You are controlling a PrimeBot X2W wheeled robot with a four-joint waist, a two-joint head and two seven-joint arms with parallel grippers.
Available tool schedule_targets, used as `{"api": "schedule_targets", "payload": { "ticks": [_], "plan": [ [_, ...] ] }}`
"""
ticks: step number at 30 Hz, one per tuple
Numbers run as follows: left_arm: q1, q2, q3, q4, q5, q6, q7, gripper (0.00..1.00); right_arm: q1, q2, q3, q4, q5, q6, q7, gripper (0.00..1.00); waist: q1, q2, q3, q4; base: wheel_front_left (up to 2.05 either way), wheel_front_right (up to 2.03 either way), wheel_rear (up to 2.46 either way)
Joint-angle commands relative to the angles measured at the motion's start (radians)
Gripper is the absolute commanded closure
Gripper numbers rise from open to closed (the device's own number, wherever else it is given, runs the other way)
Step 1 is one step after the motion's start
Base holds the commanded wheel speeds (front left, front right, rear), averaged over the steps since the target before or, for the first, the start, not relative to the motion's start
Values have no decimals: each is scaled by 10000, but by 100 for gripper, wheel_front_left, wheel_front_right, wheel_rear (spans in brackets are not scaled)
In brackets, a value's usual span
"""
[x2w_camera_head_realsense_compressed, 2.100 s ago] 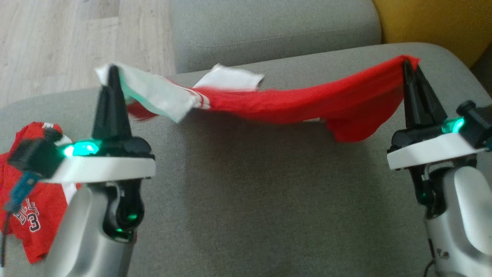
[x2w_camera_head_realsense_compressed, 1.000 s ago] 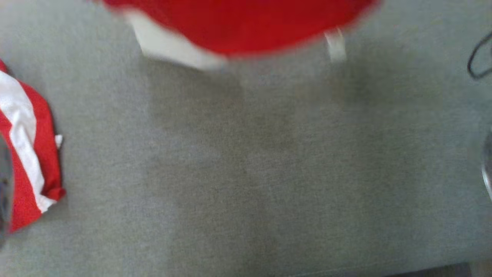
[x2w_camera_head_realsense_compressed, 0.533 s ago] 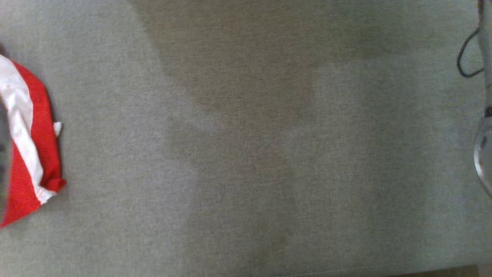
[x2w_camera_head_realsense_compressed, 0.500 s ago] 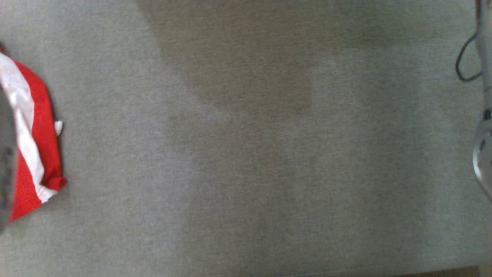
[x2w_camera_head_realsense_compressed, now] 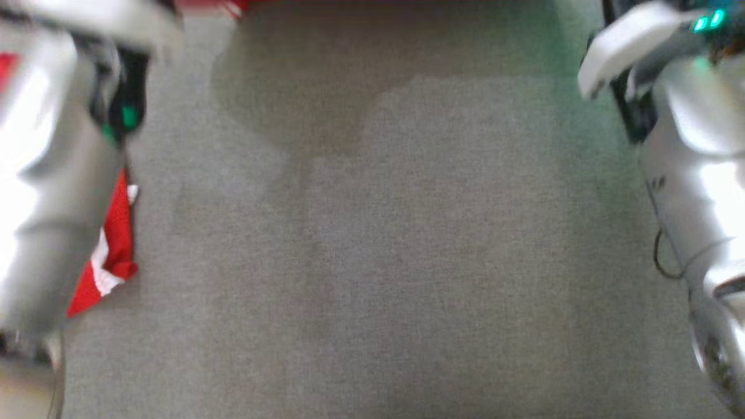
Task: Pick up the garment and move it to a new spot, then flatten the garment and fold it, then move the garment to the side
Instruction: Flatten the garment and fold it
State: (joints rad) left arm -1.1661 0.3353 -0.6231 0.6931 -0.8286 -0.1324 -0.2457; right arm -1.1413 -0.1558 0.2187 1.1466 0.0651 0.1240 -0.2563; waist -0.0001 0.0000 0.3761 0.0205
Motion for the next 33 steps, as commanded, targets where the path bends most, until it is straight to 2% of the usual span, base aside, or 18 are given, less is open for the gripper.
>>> {"api": "schedule_targets", "payload": {
  "ticks": [1, 3, 4, 7, 8, 12, 18, 25, 33],
  "plan": [
    [435, 866, -81, -634, -165, 19, 65, 100, 349, -41, 523, -124, 351, 67, -52, 100, 1, 0, -644, 91, 0, 0, 0],
    [1334, 1271, -419, -1090, -361, 18, 118, 100, 826, -133, 1134, -38, 801, 67, 18, 100, 1, 0, -1023, 112, 0, 0, 0],
    [1334, 1271, -419, -1090, -361, 18, 118, 100, 826, -133, 1134, -38, 801, 67, 18, 100, 1, 0, -1023, 112, 0, 0, 0],
    [2597, 1766, -799, -1729, -573, 18, 206, 100, 1583, -346, 2161, -148, 1614, 67, 360, 100, 1, 0, -1574, 154, 0, 0, 0],
    [3342, 2021, -992, -2163, -665, 18, 310, 100, 2099, -628, 2890, -433, 2230, 67, 692, 100, 1, 0, -1897, 199, 0, 0, 0],
    [4573, 2412, -1275, -3057, -808, 223, 563, 100, 3141, -1434, 4318, -1434, 3624, 67, 1507, 100, 1, 0, -2450, 299, 0, 0, 0],
    [5967, 2957, -1649, -4462, -829, 742, 873, 100, 4446, -2889, 5981, -3328, 5692, 67, 2642, 100, 1, 0, -3132, 355, 0, 0, 0],
    [7379, 3431, -1934, -5812, -943, 1429, 1025, 100, 5638, -4164, 7062, -4969, 7244, 67, 3496, 100, 1, 0, -3975, 275, 0, 0, 0],
    [8727, 3988, -2153, -7351, -1115, 2197, 1176, 100, 6698, -5402, 7471, -6475, 8515, 67, 4415, 100, 1, 0, -4483, 228, 0, 0, 0]
  ]
}}
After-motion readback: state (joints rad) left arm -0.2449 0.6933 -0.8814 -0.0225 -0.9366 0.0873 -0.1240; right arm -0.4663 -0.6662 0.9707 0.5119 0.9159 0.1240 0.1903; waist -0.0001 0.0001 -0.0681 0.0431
